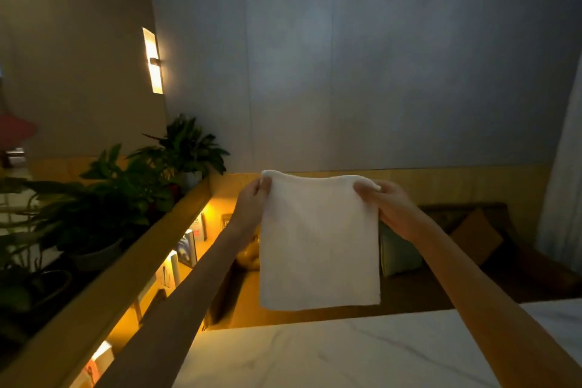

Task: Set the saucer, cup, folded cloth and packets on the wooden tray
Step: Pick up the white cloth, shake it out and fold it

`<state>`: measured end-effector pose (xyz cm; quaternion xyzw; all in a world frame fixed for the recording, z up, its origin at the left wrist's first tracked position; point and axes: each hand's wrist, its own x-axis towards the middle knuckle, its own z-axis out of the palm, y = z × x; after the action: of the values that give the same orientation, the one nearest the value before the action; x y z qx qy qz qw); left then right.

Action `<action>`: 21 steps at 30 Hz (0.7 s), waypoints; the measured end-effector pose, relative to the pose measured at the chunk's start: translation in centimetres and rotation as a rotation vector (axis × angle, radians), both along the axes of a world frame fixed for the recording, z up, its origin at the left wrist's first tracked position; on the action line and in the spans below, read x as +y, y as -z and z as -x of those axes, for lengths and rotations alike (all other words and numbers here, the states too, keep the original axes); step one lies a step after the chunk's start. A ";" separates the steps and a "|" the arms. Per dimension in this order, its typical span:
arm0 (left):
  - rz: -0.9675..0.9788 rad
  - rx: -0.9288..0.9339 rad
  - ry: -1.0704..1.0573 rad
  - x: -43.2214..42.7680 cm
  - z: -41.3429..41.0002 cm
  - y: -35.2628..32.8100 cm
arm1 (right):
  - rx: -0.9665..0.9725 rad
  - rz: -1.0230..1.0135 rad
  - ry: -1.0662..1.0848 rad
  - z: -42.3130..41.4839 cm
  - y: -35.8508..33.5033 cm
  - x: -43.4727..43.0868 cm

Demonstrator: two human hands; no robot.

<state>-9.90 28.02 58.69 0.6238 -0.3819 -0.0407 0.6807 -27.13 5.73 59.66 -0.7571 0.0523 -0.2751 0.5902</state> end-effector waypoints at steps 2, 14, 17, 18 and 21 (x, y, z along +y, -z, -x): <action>-0.016 -0.002 0.003 0.1 0.2 0.2 | -0.064 -0.079 0.092 -0.3 0.0 0.0; 0.031 0.009 -0.171 -2.9 0.6 -1.2 | -0.132 0.207 0.263 -0.4 -2.7 -2.3; 0.007 0.014 -0.235 -4.0 0.9 -1.7 | -0.156 0.234 0.205 -0.6 -3.5 -3.3; -0.014 0.000 -0.256 -4.3 1.0 -1.8 | -0.149 0.244 0.201 -0.7 -3.8 -3.5; -0.068 -0.098 -0.282 -5.1 1.8 -2.2 | -0.057 0.276 0.184 -1.0 -4.4 -3.2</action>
<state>-11.73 22.92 60.90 0.6952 -0.3217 0.0731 0.6387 -26.14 2.52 64.02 -0.8148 0.0665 -0.3537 0.4544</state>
